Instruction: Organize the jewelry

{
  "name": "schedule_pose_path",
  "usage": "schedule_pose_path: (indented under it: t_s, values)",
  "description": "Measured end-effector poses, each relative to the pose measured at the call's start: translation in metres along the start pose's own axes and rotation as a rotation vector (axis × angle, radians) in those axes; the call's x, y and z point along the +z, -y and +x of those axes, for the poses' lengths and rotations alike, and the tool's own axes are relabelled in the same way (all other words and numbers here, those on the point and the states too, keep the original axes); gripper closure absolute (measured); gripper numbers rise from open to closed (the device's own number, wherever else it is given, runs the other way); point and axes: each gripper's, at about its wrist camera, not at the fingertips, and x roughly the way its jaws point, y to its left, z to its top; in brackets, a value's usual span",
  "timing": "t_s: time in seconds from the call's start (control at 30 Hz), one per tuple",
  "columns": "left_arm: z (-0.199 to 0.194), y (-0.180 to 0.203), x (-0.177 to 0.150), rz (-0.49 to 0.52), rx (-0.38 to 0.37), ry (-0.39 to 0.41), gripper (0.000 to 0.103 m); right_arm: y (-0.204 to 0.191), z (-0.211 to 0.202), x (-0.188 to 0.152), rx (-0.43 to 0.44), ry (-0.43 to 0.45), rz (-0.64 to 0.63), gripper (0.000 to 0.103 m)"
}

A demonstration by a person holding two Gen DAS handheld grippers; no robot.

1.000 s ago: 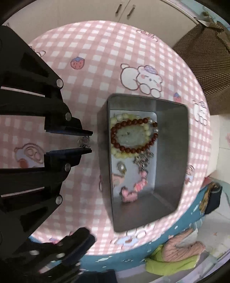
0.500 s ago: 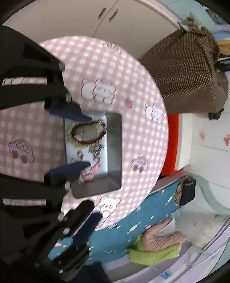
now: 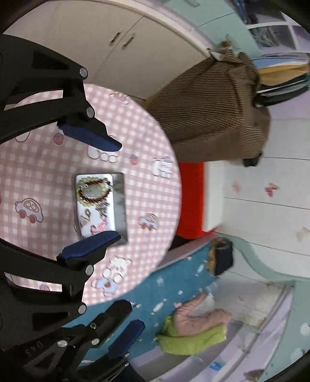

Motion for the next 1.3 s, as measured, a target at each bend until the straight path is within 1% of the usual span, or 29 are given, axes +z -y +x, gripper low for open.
schedule_pose_path:
  t_s: [0.1,0.17,0.2,0.27,0.4,0.53,0.83,1.3]
  values:
    - [-0.033,0.008,0.0,0.021,-0.021,0.064,0.033,-0.006,-0.022,0.002,-0.028,0.046,0.002,0.052]
    - [-0.048,0.01,-0.002,0.025,-0.018,0.096,0.033,-0.011,-0.037,0.002,-0.045,0.079,0.0,0.051]
    - [-0.058,0.01,-0.004,0.024,-0.027,0.112,0.033,-0.013,-0.047,0.002,-0.055,0.097,0.001,0.05]
    - [-0.073,0.01,-0.007,0.02,-0.028,0.139,0.033,-0.016,-0.056,0.001,-0.062,0.118,0.004,0.048]
    - [-0.095,0.014,-0.018,0.025,-0.022,0.174,0.033,-0.022,-0.075,-0.005,-0.073,0.153,0.007,0.047]
    - [-0.109,0.014,-0.025,0.032,-0.02,0.2,0.033,-0.026,-0.082,-0.01,-0.083,0.164,0.011,0.046]
    - [-0.128,0.012,-0.033,0.042,-0.014,0.245,0.033,-0.031,-0.096,-0.017,-0.089,0.201,0.009,0.046]
    - [-0.134,0.008,-0.041,0.045,-0.015,0.246,0.033,-0.035,-0.103,-0.024,-0.076,0.211,0.012,0.046]
